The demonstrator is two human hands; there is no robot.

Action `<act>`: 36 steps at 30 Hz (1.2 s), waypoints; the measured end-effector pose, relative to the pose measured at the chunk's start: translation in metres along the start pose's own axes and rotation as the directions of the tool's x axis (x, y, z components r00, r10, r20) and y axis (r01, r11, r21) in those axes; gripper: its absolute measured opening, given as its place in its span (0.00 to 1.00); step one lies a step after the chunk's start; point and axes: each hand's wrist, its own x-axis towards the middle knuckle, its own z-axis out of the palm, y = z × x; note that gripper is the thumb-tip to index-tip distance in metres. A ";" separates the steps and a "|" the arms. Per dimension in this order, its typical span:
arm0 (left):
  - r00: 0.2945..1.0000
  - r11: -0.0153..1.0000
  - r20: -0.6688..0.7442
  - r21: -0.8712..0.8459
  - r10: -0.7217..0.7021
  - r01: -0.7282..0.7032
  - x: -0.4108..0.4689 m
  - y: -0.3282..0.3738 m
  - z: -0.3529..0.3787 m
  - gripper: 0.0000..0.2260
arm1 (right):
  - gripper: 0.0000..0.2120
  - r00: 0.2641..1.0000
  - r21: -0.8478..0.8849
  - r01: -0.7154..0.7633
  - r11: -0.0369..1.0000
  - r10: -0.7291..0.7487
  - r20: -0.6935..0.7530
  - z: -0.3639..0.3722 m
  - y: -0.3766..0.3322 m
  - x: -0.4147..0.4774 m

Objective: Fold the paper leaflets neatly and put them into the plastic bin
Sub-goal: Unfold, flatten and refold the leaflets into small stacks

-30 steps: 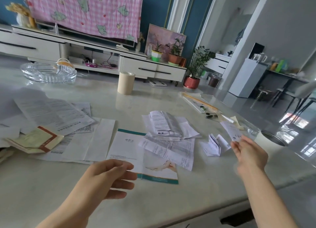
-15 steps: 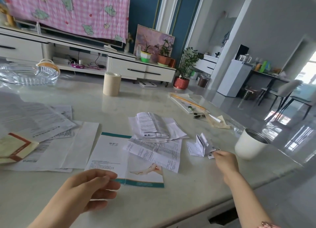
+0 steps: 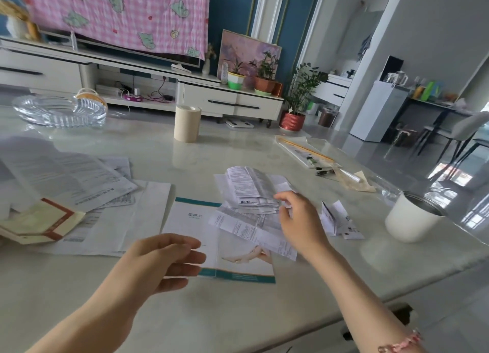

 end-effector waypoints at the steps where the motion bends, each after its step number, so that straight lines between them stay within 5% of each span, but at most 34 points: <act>1: 1.000 1.000 0.003 -0.002 -0.004 0.004 -0.001 -0.001 -0.001 0.10 | 0.16 0.997 -0.022 0.028 0.999 -0.027 0.070 0.006 -0.006 0.003; 10: 0.998 0.999 0.040 -0.013 -0.040 0.041 0.001 -0.007 0.003 0.08 | 0.22 0.943 -0.299 0.068 0.952 0.036 0.329 0.043 -0.022 0.025; 18: 0.998 0.998 0.030 -0.027 -0.056 0.057 0.004 -0.003 0.000 0.09 | 0.24 0.923 -0.371 0.063 0.926 0.087 0.374 0.056 -0.033 0.032; 22: 0.998 0.998 0.023 -0.022 -0.054 0.055 0.002 -0.003 0.000 0.09 | 0.22 0.962 -0.442 0.103 0.891 0.024 0.271 0.055 -0.035 0.030; 26: 0.998 0.998 0.000 -0.031 -0.061 0.061 0.002 -0.001 -0.002 0.09 | 0.08 0.975 -0.161 0.129 0.978 -0.155 -0.159 0.042 -0.045 0.034; 28: 0.998 0.998 -0.010 -0.040 -0.057 0.057 0.001 -0.001 -0.004 0.09 | 0.03 0.939 0.083 0.134 0.988 -0.100 -0.328 0.031 -0.055 0.030; 31: 0.999 0.997 -0.017 -0.052 -0.051 0.051 0.000 -0.002 -0.005 0.08 | 0.10 0.966 0.303 0.063 0.951 0.018 -0.256 0.020 -0.071 0.021; 36: 0.998 0.997 -0.028 -0.058 -0.055 0.053 -0.004 -0.005 -0.006 0.08 | 0.21 0.978 0.206 0.011 0.979 0.032 -0.206 0.015 -0.064 -0.004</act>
